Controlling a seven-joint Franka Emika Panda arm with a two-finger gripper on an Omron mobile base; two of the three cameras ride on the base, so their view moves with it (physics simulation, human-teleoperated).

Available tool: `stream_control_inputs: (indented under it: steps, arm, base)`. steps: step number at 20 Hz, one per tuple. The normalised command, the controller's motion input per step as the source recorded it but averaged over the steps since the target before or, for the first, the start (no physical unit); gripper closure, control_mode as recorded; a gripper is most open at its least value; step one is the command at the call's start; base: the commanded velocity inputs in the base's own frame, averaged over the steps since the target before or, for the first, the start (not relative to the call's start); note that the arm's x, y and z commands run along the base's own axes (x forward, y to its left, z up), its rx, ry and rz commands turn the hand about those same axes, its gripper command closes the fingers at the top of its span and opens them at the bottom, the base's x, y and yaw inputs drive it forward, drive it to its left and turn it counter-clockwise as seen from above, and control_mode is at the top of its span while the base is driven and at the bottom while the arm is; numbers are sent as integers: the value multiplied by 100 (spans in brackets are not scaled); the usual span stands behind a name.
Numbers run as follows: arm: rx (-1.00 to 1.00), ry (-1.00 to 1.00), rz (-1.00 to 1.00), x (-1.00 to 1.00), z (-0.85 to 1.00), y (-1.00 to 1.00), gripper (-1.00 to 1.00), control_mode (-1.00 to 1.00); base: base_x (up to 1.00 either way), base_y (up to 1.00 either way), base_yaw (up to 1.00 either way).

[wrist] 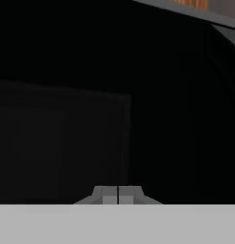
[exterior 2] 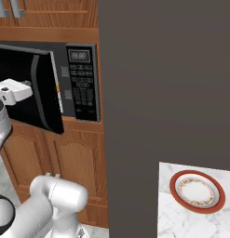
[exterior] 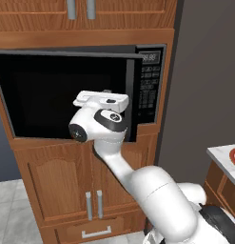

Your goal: Pick the sweet potato from the counter and place it in the microwave. Then turn on the microwave.

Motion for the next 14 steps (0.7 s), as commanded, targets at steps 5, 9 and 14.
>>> stream_control_inputs:
  steps: [5, 9, 14]
  arm:
    - [0, 8, 9, 51, 0, -23, 100, -100]
    - [0, 9, 13, 51, 0, -26, 100, -100]
    - [0, 6, 14, 28, 0, -12, 100, -100]
  base:
    - [0, 0, 0]
    - [0, 0, 0]
    - [0, 0, 0]
